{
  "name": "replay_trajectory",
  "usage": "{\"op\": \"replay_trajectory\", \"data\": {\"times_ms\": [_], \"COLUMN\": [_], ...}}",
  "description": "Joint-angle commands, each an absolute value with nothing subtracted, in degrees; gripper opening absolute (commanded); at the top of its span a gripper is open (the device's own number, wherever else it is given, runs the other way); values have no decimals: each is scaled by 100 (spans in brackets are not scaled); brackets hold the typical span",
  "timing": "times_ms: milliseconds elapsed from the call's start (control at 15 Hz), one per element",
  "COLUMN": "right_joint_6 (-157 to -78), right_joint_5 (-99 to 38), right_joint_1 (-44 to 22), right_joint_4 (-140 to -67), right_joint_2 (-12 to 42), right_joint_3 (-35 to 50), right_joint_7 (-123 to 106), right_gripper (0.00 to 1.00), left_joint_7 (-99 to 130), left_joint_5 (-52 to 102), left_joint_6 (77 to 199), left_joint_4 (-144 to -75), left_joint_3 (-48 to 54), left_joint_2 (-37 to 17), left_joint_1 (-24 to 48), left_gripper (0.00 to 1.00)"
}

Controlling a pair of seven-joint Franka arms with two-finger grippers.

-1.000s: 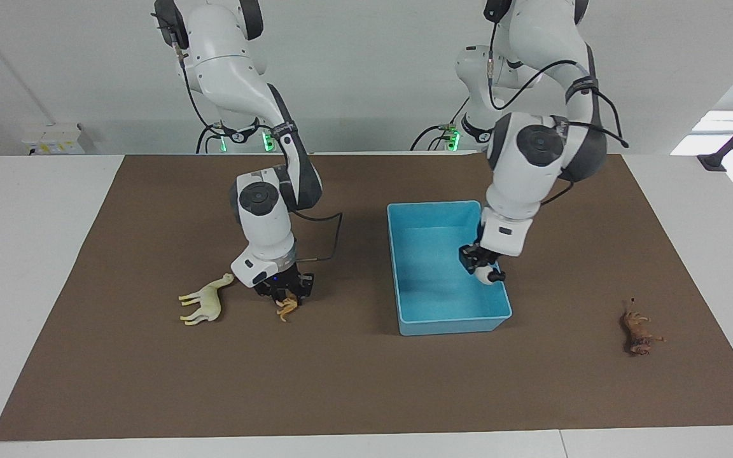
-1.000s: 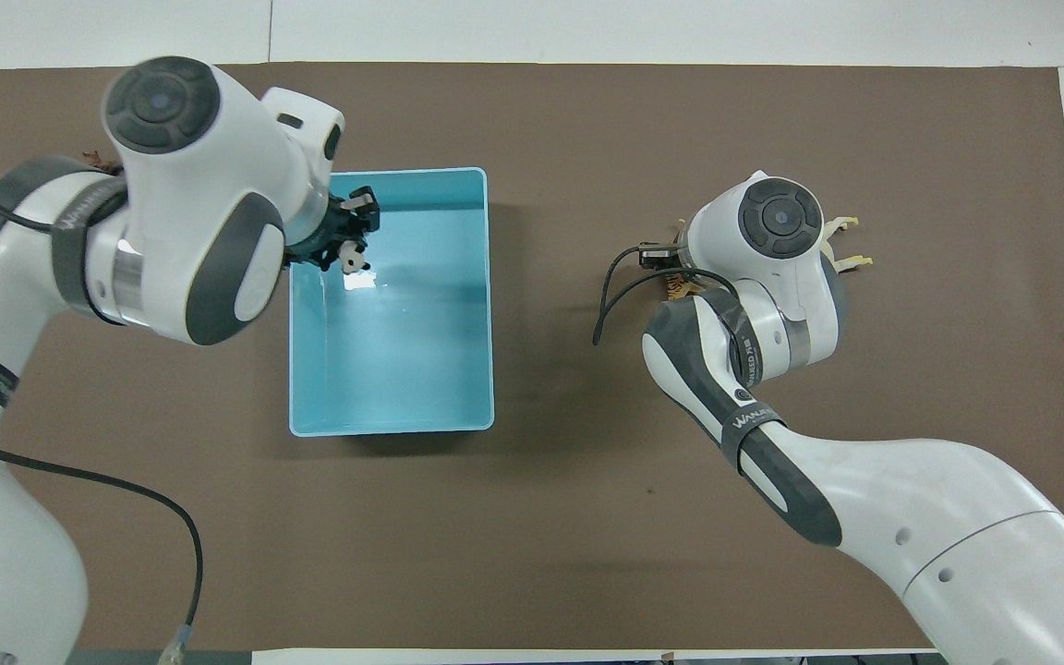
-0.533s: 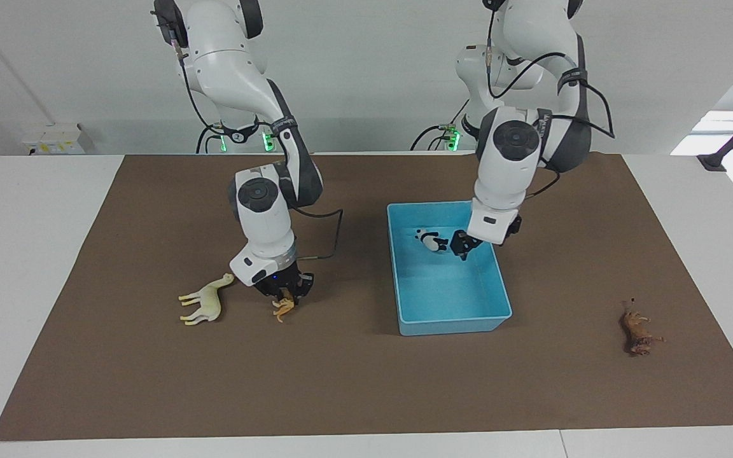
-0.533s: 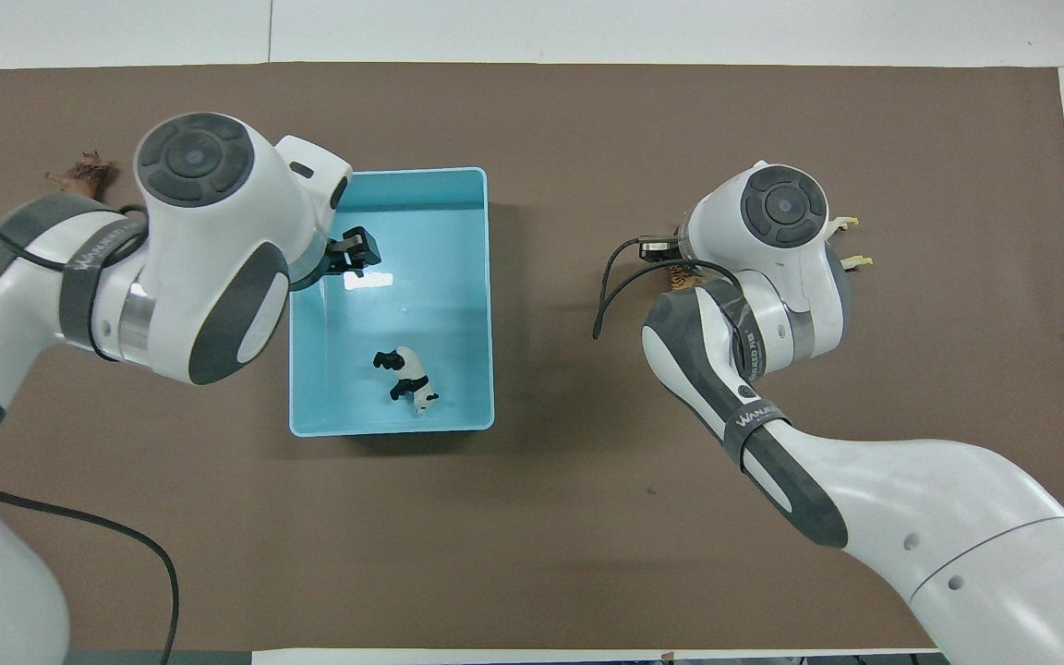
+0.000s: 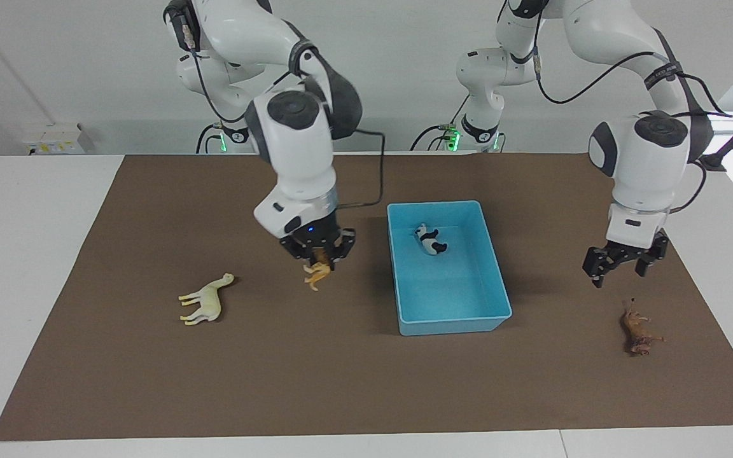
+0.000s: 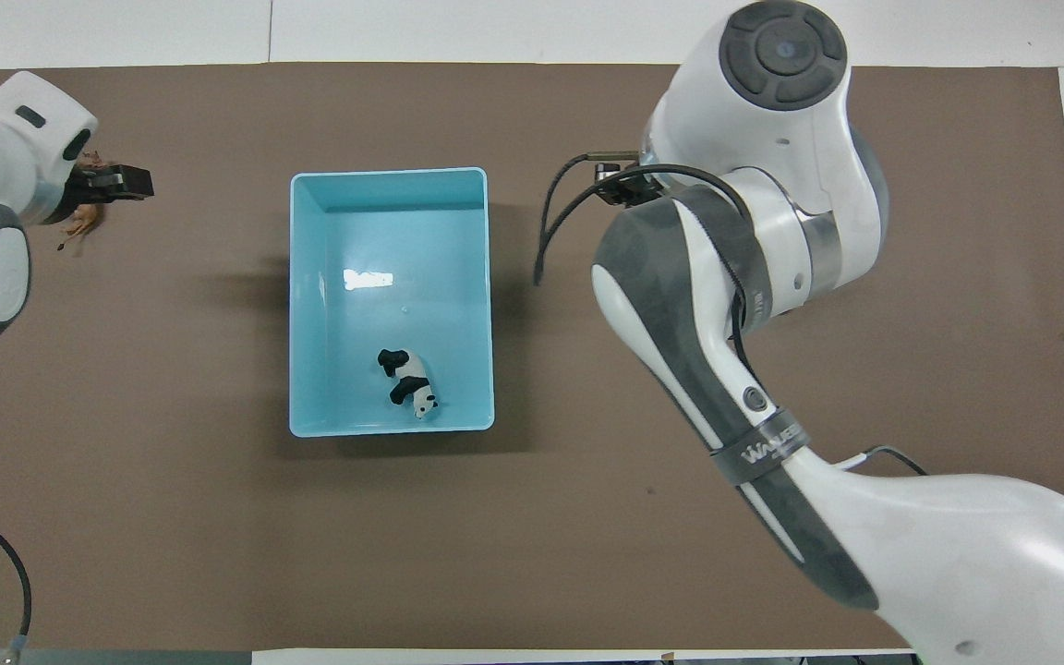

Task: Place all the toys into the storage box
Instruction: 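Carry the tiger into the box with the right gripper and release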

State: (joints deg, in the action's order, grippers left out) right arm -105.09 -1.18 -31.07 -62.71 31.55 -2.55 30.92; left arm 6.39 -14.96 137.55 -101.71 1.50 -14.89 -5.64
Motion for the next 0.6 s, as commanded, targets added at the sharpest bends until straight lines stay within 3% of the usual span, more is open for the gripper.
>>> {"op": "replay_trajectory", "data": {"times_ms": [0,267,467,533], "right_joint_6": [-10800,-11862,-12392,-12393], "right_joint_5": [-246,-246,-255,-246], "right_joint_1": [-3540,-4156,-4350,-4359], "right_joint_4": [-5466,-6264,-6907,-6943], "right_joint_2": [3884,3964,3929,3920], "right_joint_3": [-79,-79,-88,-88], "right_joint_7": [3331,3427,3594,3717], "right_gripper": [0,0,0,75], "left_joint_7": [133,88,-123,-175], "left_joint_5": [-1643,-1670,-1924,-1942], "left_joint_6": [14325,15186,15240,15362], "left_joint_4": [-10222,-9775,-9607,-9606], "left_joint_3": [237,185,185,185], "left_joint_2": [-1765,-2731,-2935,-2988], "left_joint_1": [-1001,-1089,-1274,-1318], "left_gripper": [100,100,100,100]}}
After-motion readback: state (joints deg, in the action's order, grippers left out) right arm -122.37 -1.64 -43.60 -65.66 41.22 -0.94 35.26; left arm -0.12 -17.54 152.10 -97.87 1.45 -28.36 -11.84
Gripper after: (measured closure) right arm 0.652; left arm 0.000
